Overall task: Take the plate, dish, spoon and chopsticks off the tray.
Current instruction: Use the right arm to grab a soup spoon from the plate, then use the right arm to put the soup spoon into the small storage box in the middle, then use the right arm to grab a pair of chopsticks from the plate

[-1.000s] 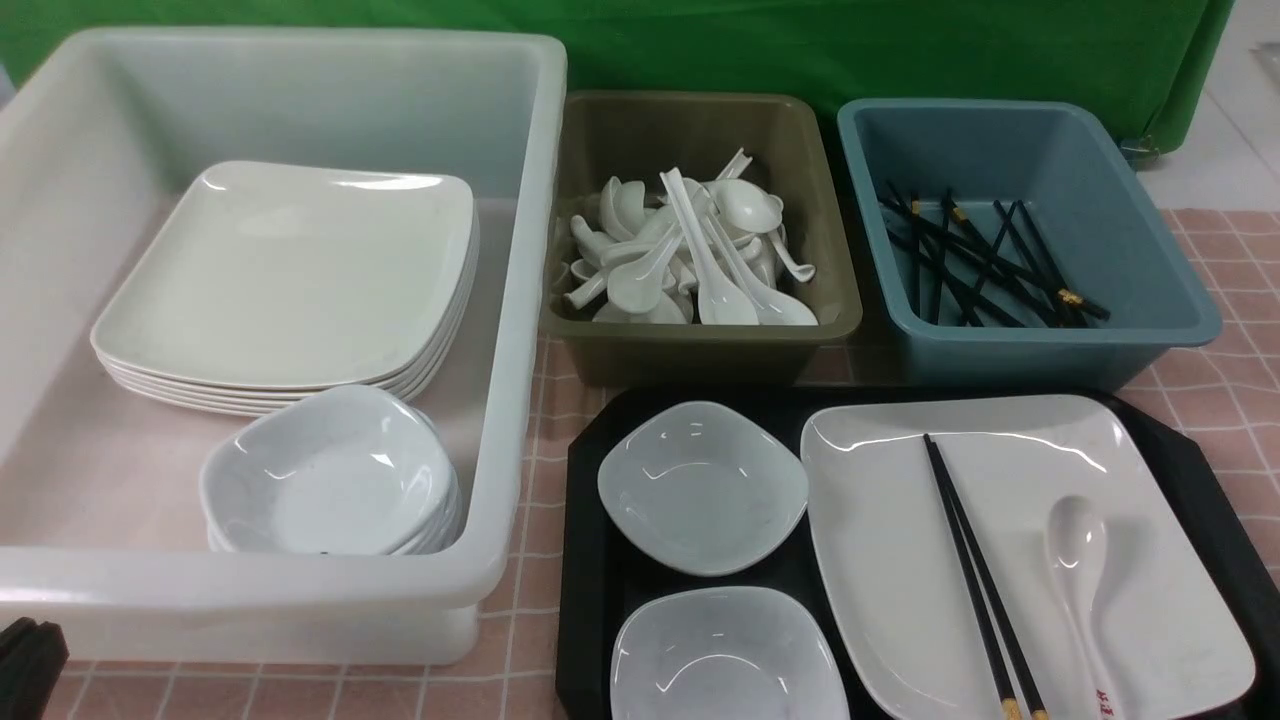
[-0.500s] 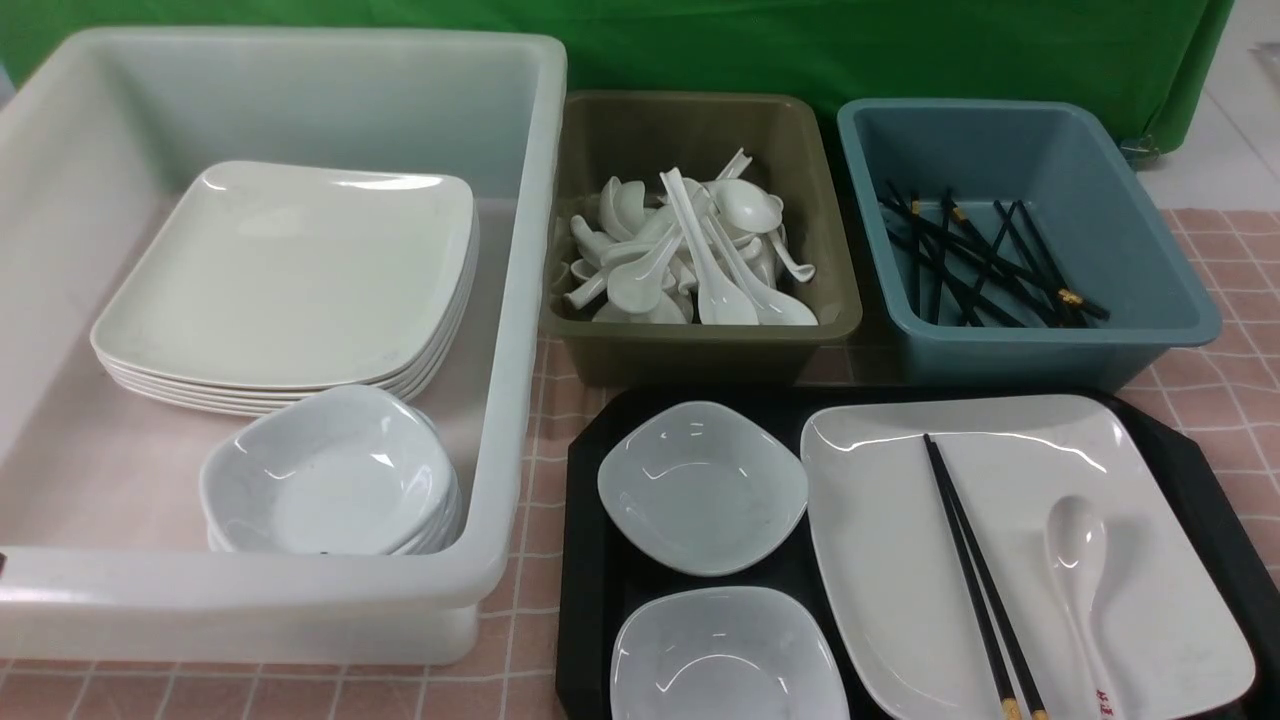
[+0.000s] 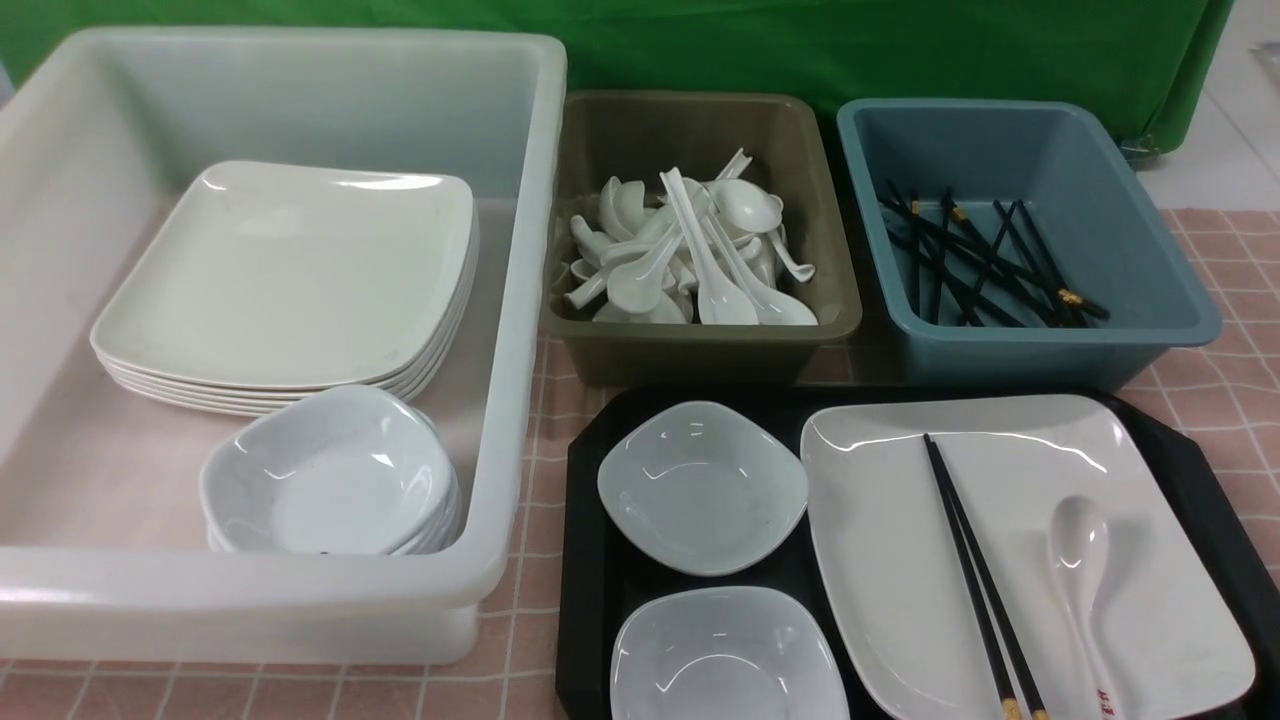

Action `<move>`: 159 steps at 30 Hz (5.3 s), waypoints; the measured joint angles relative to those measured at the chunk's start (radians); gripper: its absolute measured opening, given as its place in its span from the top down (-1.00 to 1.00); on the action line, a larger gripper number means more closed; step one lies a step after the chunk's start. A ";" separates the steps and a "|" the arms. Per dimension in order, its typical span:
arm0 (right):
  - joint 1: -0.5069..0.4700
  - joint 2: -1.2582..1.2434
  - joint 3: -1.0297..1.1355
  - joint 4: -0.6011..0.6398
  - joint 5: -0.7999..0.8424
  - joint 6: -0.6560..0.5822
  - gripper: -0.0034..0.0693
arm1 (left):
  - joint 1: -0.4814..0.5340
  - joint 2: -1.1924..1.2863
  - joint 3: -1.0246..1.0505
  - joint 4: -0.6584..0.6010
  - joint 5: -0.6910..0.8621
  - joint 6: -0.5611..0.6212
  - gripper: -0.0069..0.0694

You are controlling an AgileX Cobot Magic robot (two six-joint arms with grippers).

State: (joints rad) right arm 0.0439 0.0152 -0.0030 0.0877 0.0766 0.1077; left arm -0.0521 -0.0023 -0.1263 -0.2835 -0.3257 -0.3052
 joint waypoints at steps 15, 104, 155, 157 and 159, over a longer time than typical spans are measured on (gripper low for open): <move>0.011 0.005 -0.041 0.096 -0.142 0.392 0.39 | 0.000 0.655 -0.777 -0.004 1.288 0.298 0.77; 0.266 2.246 -2.329 0.221 1.055 -0.196 -0.07 | -0.408 1.613 -1.493 0.015 1.409 0.514 0.83; 0.266 1.587 -1.142 0.006 0.770 -0.209 0.45 | -0.820 1.612 -1.187 0.048 0.998 0.512 0.83; 0.230 1.544 -1.188 0.009 0.735 -0.238 0.45 | -0.820 1.612 -1.207 0.087 0.955 0.495 0.83; 0.186 1.531 -1.249 0.009 0.698 -0.254 0.45 | -0.815 1.612 -1.238 0.130 0.920 0.475 0.83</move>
State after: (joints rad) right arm 0.2298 1.5463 -1.2516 0.0967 0.7743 -0.1466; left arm -0.8672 1.6094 -1.3644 -0.1538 0.5939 0.1697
